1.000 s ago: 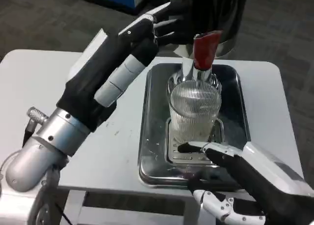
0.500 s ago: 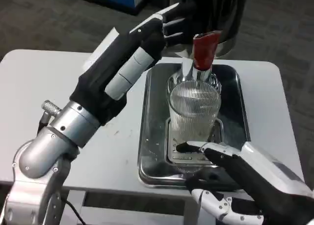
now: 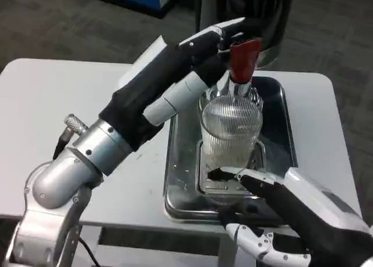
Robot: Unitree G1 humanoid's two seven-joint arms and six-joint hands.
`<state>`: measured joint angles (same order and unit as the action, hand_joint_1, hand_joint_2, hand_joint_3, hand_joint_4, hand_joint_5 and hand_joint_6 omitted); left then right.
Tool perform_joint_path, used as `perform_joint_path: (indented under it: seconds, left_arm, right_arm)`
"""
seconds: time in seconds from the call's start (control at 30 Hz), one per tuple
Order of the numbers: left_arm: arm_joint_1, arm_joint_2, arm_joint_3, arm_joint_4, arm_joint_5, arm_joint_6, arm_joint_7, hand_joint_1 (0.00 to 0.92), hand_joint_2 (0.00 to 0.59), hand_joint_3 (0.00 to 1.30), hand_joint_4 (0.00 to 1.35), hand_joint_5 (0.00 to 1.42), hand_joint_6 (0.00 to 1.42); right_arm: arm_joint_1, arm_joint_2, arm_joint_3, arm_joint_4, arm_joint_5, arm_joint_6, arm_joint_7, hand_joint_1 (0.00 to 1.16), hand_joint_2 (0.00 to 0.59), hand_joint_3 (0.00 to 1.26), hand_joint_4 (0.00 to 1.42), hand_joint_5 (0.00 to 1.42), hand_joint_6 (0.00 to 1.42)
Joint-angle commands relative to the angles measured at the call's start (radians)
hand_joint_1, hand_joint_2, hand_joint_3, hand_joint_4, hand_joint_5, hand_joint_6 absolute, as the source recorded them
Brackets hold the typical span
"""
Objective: Grasp the cup under the faucet to collect the drink, then remove the cup.
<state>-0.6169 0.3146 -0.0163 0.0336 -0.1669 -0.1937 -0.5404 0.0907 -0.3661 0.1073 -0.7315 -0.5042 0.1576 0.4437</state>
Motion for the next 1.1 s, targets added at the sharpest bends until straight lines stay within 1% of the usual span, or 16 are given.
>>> perform_joint_path:
  seconds: [0.03, 0.13, 0.43, 0.67, 0.87, 1.0, 1.1]
  left_arm:
    - [-0.022, 0.054, -0.029, -0.007, 0.082, -0.085, -0.032, 0.024, 0.05, 0.26, 0.23, 0.26, 0.21]
    - [-0.021, 0.072, -0.037, -0.014, 0.107, -0.107, -0.036, 0.001, 0.05, 0.28, 0.25, 0.27, 0.23]
    - [-0.021, 0.115, -0.036, -0.047, 0.17, -0.153, -0.008, 0.0, 0.046, 0.34, 0.3, 0.31, 0.25]
    - [-0.026, 0.16, -0.031, -0.039, 0.26, -0.233, 0.035, 0.0, 0.048, 0.35, 0.3, 0.31, 0.26]
    - [-0.044, 0.16, -0.037, 0.0, 0.275, -0.241, 0.054, 0.0, 0.053, 0.36, 0.3, 0.31, 0.27]
    - [-0.066, 0.158, -0.041, 0.028, 0.273, -0.233, 0.056, 0.0, 0.055, 0.36, 0.3, 0.31, 0.27]
    - [-0.076, 0.158, -0.043, 0.039, 0.276, -0.233, 0.06, 0.0, 0.056, 0.36, 0.3, 0.31, 0.27]
  right_arm:
    - [-0.001, 0.0, 0.004, 0.005, -0.001, 0.005, -0.012, 0.37, 0.479, 0.22, 0.16, 0.12, 0.05]
    - [-0.001, 0.002, 0.004, 0.006, -0.001, 0.006, -0.012, 0.37, 0.479, 0.22, 0.17, 0.12, 0.05]
    - [-0.007, 0.003, 0.005, 0.014, 0.001, 0.005, -0.014, 0.37, 0.479, 0.22, 0.17, 0.13, 0.05]
    - [-0.011, 0.006, 0.007, 0.017, -0.001, 0.006, -0.018, 0.37, 0.479, 0.22, 0.17, 0.13, 0.05]
    - [-0.008, 0.009, 0.01, 0.017, -0.001, 0.009, -0.021, 0.37, 0.479, 0.22, 0.17, 0.13, 0.05]
    - [-0.006, 0.018, 0.009, 0.017, 0.004, 0.022, -0.028, 0.37, 0.477, 0.22, 0.17, 0.13, 0.05]
    - [-0.013, 0.022, 0.009, 0.02, -0.002, 0.03, -0.037, 0.42, 0.452, 0.22, 0.21, 0.17, 0.07]
